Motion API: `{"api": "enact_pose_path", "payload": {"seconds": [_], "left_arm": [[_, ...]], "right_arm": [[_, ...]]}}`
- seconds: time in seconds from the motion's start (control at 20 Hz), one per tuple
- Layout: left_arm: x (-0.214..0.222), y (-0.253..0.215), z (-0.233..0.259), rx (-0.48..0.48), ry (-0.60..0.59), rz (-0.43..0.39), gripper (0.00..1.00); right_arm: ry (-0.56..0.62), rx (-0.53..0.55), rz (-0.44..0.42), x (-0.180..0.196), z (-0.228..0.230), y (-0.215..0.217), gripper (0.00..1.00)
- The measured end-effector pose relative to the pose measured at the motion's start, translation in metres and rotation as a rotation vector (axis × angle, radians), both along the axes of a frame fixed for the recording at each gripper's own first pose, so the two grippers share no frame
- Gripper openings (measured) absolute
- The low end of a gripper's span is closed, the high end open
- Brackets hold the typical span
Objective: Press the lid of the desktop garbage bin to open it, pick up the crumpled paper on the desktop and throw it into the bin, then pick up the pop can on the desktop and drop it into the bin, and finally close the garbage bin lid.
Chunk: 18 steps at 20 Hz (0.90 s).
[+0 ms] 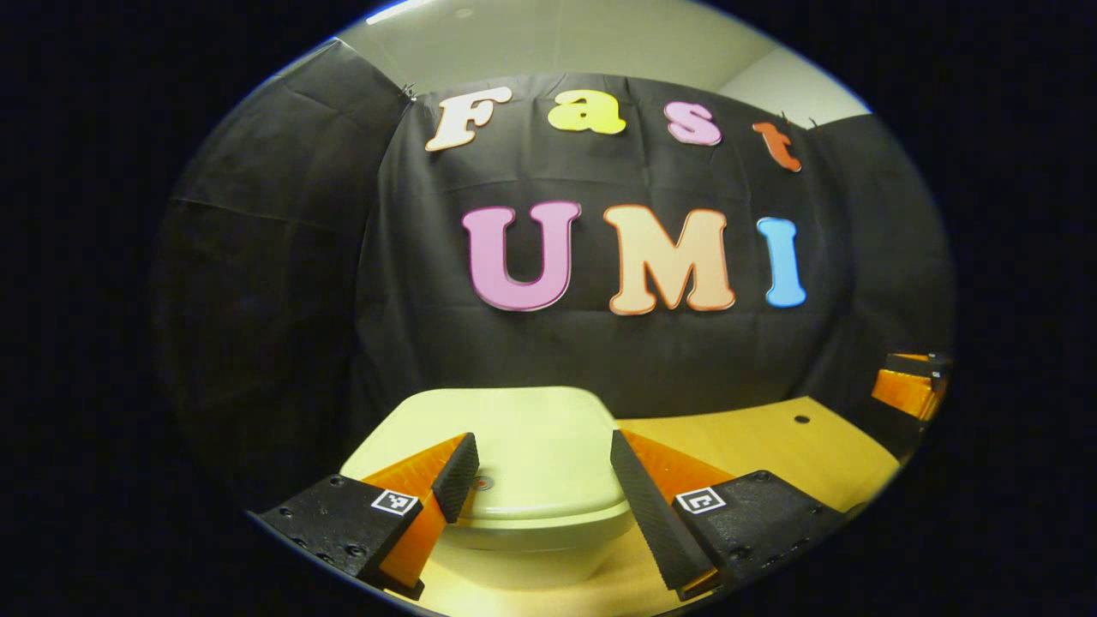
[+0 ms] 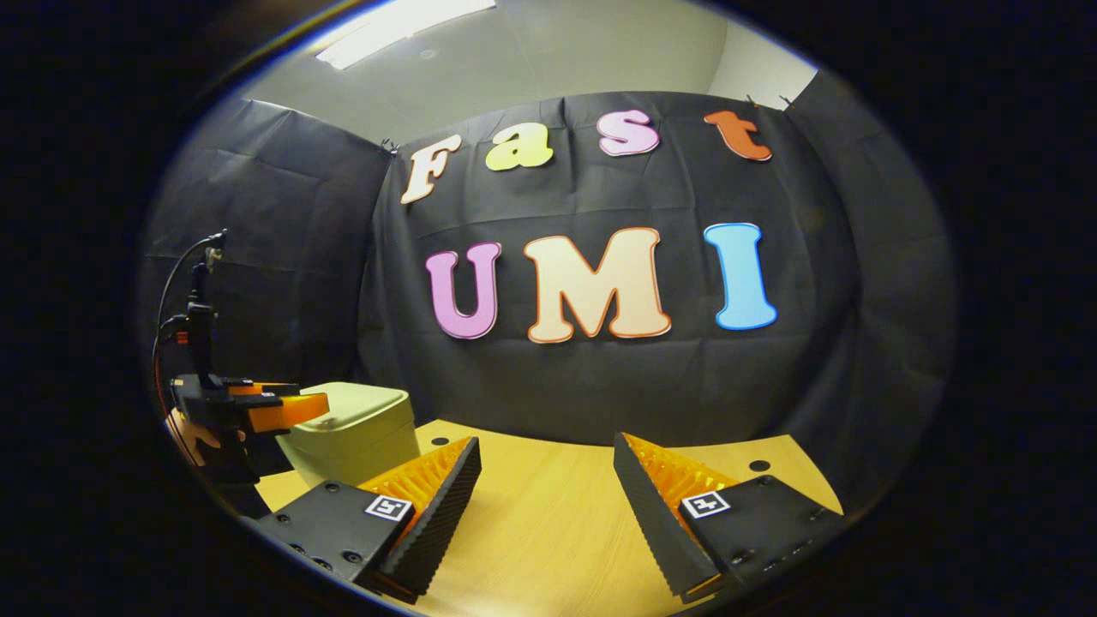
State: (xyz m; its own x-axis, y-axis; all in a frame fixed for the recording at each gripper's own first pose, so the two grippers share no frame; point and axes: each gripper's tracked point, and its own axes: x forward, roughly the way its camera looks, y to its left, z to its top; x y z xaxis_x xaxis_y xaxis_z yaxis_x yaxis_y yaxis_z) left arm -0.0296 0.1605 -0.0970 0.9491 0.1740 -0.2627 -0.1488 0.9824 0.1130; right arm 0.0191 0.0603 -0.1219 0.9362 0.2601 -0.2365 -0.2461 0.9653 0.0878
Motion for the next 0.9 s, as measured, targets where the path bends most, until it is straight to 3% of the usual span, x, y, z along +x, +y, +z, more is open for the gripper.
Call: {"api": "enact_pose_path", "payload": {"seconds": [0.3,0.55,0.7,0.9], "left_arm": [[0.024,-0.088,0.016,0.005,-0.089,-0.196,0.93],[0.033,-0.132,0.040,0.032,-0.219,-0.242,0.90],[0.038,-0.161,0.036,-0.011,-0.202,-0.311,0.90],[0.040,-0.173,0.036,-0.037,-0.201,-0.344,0.95]], "right_arm": [[-0.115,0.006,-0.074,0.005,0.044,-0.035,0.98],[-0.118,0.019,-0.147,-0.001,0.051,-0.057,0.98],[-0.134,0.000,-0.155,-0.005,0.056,-0.062,0.98],[-0.152,-0.003,-0.162,-0.006,0.065,-0.065,0.98]]}}
